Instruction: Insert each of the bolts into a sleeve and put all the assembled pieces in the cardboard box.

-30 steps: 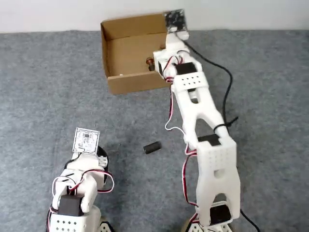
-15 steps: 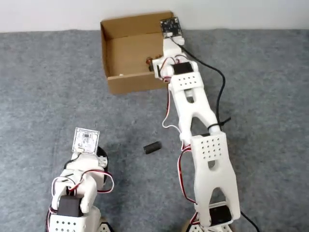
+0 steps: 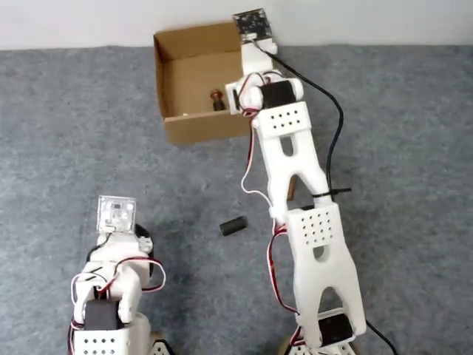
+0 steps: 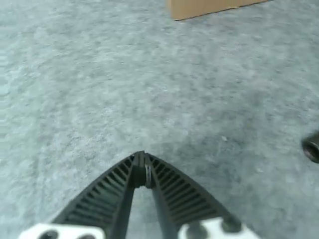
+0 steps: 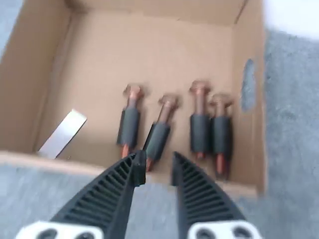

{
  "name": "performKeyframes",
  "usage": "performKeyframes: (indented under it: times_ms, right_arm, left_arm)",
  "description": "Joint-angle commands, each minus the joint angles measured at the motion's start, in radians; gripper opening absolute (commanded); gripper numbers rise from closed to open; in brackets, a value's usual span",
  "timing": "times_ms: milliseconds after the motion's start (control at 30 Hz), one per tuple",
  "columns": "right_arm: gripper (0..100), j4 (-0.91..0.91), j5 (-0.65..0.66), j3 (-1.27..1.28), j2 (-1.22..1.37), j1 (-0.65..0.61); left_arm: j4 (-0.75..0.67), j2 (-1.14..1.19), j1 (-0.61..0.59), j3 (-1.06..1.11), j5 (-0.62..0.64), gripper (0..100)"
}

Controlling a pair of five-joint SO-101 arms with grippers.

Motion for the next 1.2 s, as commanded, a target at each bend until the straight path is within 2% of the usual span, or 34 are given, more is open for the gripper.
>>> performKeyframes:
  times_ms: [0, 233, 500, 567, 633, 733, 900, 1033, 1167]
  right_arm:
    - [0.9, 0.163, 0.006, -0.149, -0.015, -0.024]
    - [0.9, 0.392, 0.006, -0.276, -0.015, -0.059]
    - [0.9, 0.412, 0.011, -0.227, -0.09, -0.073]
    - [1.1, 0.412, 0.046, -0.137, -0.153, -0.076]
    - [1.2, 0.412, 0.14, 0.008, -0.242, -0.076]
    - [1.2, 0.412, 0.281, 0.299, -0.397, -0.081]
    - [1.2, 0.409, 0.41, 0.764, -0.615, -0.142]
    - [1.1, 0.407, 0.489, 0.941, -0.713, -0.22]
    - [3.5, 0.409, 0.557, 1.056, -0.765, -0.295]
  left_arm:
    - [-0.025, -0.009, -0.035, -0.004, -0.006, 0]
    - [-0.044, -0.011, -0.084, -0.004, -0.005, 0]
    - [-0.044, -0.011, -0.087, -0.004, -0.005, 0]
    - [-0.044, -0.011, -0.087, -0.004, -0.005, 0]
    - [-0.044, -0.011, -0.087, -0.004, -0.005, 0]
    - [-0.044, -0.011, -0.089, -0.004, -0.005, 0]
    - [-0.051, -0.011, -0.133, -0.004, -0.006, 0]
    - [-0.094, -0.011, -0.238, -0.004, -0.006, 0]
    - [-0.095, -0.011, -0.256, -0.004, -0.006, 0]
